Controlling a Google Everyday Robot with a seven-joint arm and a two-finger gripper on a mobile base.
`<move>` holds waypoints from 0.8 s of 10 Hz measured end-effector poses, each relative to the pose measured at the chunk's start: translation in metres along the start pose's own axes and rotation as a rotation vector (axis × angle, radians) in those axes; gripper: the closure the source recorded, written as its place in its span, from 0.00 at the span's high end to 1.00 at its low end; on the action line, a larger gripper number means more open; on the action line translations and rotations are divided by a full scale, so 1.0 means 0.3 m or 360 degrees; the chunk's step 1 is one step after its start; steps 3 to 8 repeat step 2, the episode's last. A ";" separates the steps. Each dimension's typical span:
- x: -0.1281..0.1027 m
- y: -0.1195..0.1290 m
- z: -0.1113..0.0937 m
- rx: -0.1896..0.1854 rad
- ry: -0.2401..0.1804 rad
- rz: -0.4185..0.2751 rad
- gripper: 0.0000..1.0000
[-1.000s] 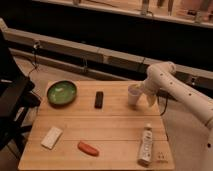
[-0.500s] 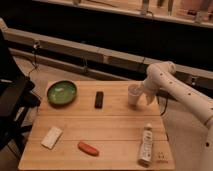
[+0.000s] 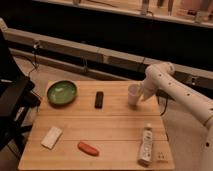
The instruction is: Pick up the ceramic cup
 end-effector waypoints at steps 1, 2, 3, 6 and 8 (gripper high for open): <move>0.007 0.005 -0.005 -0.0004 -0.0002 -0.0014 0.03; 0.009 0.004 -0.023 -0.0019 -0.0001 -0.0046 0.00; 0.009 0.004 -0.023 -0.0019 -0.0001 -0.0046 0.00; 0.009 0.004 -0.023 -0.0019 -0.0001 -0.0046 0.00; 0.009 0.004 -0.023 -0.0019 -0.0001 -0.0046 0.00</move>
